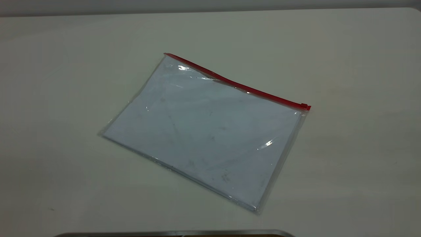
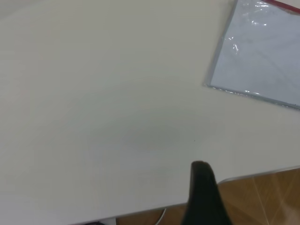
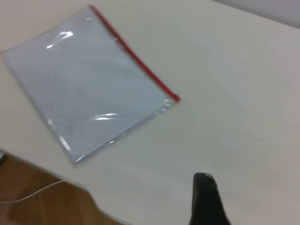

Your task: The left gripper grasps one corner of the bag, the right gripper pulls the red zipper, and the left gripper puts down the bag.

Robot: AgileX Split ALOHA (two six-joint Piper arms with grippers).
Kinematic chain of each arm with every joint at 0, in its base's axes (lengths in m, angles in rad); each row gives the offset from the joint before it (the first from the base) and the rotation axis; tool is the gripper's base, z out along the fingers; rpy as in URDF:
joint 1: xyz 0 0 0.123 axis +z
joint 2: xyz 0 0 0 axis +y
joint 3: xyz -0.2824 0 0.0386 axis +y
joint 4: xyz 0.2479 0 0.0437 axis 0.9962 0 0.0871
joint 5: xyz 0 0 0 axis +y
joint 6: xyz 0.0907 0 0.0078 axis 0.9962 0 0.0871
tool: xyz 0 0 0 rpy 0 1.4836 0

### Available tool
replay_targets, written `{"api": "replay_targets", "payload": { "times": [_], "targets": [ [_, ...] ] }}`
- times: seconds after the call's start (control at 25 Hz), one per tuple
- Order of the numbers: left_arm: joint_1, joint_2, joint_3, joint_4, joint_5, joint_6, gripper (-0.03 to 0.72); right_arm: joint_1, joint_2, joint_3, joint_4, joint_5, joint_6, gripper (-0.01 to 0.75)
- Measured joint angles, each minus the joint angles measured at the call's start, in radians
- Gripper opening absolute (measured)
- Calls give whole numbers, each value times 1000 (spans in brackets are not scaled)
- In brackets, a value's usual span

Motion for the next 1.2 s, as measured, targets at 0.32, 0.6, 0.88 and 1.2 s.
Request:
{"api": "replay_targets", "payload": {
  "times": [0.32, 0.6, 0.88, 1.2],
  "targets": [
    [0, 0, 0, 0, 0, 0, 578, -76, 0, 0, -58, -3, 28, 506],
    [0, 0, 0, 0, 0, 0, 578, -76, 0, 2, -177, -13, 186, 506],
    [0, 0, 0, 0, 0, 0, 578, -76, 0, 2, -188, -15, 213, 506],
    [0, 0, 0, 0, 0, 1, 578, -76, 0, 2, -188, -15, 217, 506]
  ]
}}
